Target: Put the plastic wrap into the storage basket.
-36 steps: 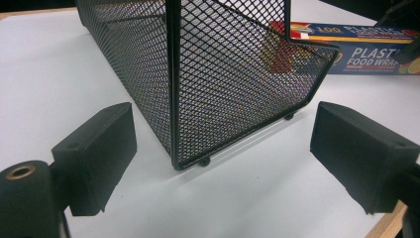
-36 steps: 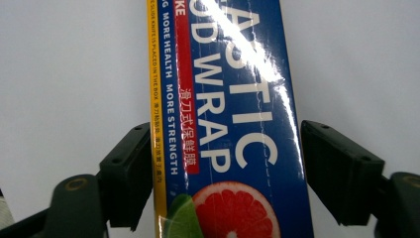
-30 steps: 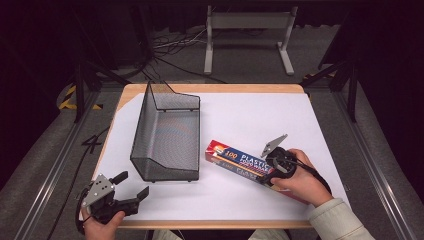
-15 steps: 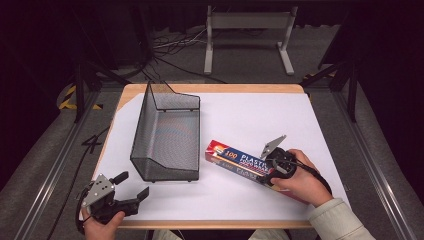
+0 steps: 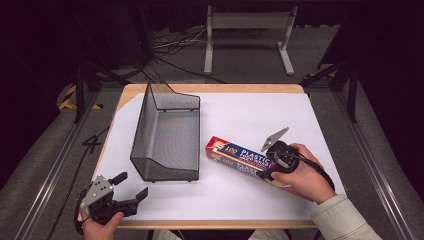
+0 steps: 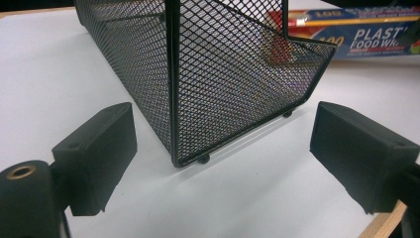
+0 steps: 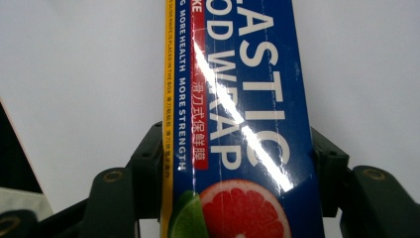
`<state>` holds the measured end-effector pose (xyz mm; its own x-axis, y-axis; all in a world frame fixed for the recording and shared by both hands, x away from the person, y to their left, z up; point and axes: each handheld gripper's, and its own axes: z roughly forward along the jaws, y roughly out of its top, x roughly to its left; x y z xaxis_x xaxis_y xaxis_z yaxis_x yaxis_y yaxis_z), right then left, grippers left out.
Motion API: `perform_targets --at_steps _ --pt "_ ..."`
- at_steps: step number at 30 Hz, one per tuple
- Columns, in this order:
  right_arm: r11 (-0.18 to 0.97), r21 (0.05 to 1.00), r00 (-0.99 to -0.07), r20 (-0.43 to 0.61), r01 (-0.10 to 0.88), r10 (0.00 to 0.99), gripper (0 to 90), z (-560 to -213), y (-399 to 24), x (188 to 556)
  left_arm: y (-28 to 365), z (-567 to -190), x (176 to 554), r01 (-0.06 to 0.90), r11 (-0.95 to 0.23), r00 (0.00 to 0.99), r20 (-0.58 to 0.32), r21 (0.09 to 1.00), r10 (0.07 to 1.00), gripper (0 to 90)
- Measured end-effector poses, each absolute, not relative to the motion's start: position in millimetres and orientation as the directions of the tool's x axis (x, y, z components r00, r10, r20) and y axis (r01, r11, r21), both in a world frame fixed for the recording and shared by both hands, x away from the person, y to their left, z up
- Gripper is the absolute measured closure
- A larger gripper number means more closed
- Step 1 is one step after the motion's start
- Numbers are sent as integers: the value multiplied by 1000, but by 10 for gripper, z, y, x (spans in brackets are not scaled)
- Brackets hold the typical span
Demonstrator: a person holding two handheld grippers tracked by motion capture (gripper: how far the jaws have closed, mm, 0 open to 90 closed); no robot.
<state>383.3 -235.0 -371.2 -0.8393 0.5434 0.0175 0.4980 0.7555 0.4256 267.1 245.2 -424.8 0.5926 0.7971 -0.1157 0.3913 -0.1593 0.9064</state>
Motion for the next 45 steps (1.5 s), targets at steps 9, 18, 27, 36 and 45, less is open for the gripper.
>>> perform_targets --at_steps 9,18,27,36,45 --pt "698 484 -809 37 528 586 411 -3447 -2282 3874 2443 -4248 2681 390 -164 597 -112 906 795 117" --pt "663 517 -784 26 541 620 412 -3219 -2181 3943 2452 -4247 2679 389 -160 594 -115 907 796 117" --pt "632 526 -753 25 569 657 411 -3019 -2048 4031 2461 -4240 2670 391 -155 591 -118 907 798 117" --pt "622 526 -738 15 580 675 410 -2894 -1782 4141 2461 -4238 2670 387 -154 592 -117 909 797 117" --pt "608 515 -716 17 604 697 409 -2917 -1483 4274 2501 -4238 2633 389 -148 582 -118 909 804 118"
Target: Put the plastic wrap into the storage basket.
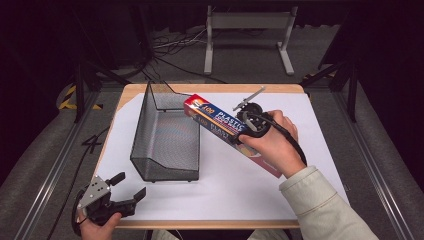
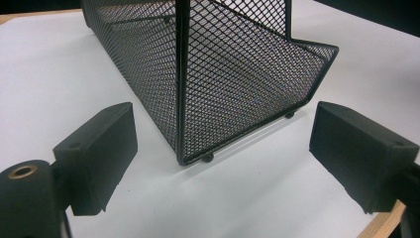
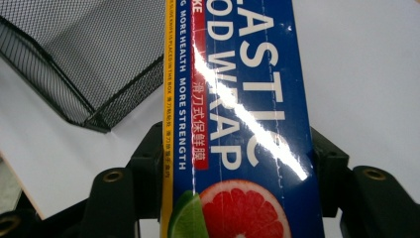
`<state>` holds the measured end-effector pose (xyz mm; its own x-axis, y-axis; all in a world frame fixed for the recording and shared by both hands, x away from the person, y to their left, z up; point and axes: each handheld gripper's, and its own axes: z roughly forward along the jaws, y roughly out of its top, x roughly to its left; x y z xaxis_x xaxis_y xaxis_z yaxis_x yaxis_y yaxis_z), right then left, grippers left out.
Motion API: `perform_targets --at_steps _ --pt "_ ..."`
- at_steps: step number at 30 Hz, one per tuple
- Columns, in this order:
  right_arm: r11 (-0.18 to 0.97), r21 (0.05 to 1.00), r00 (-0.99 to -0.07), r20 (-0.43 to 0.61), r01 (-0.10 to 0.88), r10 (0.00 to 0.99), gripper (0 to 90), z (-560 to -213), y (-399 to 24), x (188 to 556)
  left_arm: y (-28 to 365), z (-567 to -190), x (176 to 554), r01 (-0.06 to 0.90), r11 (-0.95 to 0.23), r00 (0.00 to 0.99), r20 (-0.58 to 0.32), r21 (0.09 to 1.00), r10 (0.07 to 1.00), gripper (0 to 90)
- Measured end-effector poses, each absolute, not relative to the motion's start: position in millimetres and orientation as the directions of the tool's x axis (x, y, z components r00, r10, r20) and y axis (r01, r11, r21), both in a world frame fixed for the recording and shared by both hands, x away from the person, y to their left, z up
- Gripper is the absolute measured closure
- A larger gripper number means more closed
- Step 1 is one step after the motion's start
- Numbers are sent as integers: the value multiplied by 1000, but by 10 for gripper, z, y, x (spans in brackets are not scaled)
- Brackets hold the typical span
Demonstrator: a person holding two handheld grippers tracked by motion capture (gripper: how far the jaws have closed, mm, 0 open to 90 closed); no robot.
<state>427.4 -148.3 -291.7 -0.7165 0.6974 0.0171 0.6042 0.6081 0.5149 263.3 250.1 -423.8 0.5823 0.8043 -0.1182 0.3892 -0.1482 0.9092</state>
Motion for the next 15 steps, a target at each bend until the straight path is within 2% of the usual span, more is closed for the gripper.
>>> perform_targets --at_steps 15 --pt "579 532 -686 4 617 728 408 -2927 -1044 4486 2598 -4251 2536 391 -132 555 -119 911 823 120"
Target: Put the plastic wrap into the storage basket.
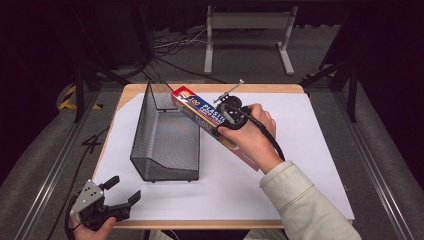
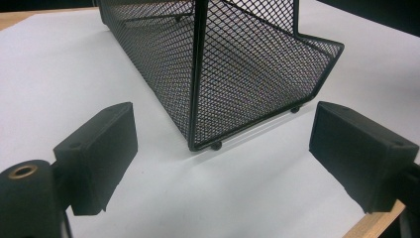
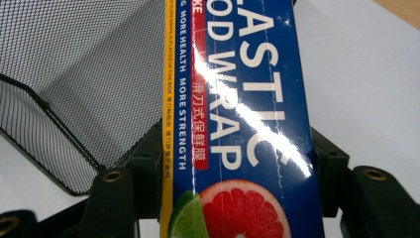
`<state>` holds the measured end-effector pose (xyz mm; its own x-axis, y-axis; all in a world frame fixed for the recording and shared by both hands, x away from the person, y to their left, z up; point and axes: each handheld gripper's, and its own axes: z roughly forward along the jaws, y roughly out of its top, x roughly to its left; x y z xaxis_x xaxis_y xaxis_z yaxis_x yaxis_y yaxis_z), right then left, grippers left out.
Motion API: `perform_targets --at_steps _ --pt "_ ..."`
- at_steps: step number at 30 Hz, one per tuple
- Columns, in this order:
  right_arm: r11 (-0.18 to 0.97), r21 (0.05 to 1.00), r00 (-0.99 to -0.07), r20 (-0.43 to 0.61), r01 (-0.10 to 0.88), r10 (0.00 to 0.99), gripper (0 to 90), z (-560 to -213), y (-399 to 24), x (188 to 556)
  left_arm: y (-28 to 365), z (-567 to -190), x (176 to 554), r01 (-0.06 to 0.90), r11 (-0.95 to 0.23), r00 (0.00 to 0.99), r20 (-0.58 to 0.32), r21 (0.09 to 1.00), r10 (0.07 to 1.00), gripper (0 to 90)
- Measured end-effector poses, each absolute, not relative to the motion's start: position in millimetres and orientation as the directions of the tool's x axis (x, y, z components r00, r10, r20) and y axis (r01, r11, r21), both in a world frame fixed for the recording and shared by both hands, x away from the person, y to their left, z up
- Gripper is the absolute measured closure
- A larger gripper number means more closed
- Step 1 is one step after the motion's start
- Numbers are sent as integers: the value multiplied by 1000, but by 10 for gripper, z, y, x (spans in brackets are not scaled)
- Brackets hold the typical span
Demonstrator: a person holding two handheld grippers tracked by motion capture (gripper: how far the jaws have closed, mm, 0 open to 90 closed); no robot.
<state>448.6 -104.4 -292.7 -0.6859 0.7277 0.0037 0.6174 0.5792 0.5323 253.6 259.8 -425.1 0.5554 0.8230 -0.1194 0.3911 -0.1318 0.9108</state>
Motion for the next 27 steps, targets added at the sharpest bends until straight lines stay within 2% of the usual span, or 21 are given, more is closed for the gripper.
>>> perform_targets --at_steps 27 --pt "512 530 -616 25 676 787 407 -3102 -506 4612 2521 -4241 2666 381 -144 598 -125 913 792 121"
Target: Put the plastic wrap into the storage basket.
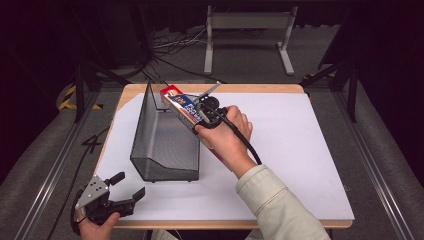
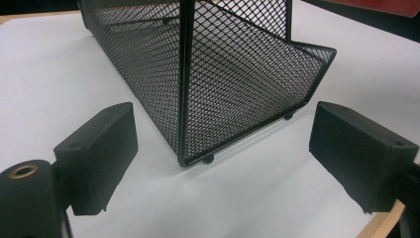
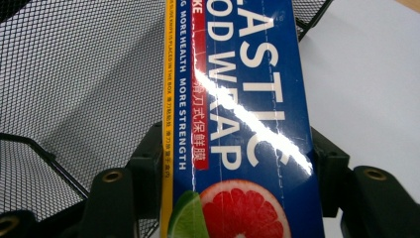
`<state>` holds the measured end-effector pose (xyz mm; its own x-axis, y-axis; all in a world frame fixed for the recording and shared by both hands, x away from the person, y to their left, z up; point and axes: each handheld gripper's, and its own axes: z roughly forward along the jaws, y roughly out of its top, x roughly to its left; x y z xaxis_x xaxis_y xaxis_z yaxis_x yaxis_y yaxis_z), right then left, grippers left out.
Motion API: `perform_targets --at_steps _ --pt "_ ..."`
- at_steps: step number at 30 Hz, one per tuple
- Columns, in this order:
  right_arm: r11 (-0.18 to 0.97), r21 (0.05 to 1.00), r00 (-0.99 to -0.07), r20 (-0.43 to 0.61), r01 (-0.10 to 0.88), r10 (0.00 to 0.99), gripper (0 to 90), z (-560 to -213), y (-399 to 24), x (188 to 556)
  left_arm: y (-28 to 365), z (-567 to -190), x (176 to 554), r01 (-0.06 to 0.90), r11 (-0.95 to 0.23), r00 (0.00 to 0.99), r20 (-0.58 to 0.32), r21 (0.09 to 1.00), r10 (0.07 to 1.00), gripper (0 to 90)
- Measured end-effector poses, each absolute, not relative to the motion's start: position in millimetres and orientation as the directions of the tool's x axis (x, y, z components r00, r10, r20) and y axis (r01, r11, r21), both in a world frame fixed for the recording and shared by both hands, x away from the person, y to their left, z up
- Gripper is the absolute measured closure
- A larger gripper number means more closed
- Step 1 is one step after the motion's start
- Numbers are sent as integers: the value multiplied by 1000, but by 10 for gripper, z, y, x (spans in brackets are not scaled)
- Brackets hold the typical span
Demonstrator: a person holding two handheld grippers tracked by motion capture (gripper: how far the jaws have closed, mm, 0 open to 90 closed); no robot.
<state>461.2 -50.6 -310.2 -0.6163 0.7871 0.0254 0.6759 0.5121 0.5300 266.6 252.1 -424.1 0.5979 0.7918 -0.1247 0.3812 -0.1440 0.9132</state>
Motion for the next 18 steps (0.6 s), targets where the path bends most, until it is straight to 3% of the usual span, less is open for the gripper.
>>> perform_targets --at_steps 18 --pt "503 488 -598 48 713 800 404 -3325 -199 4709 2550 -4239 2654 380 -135 595 -131 915 793 122"
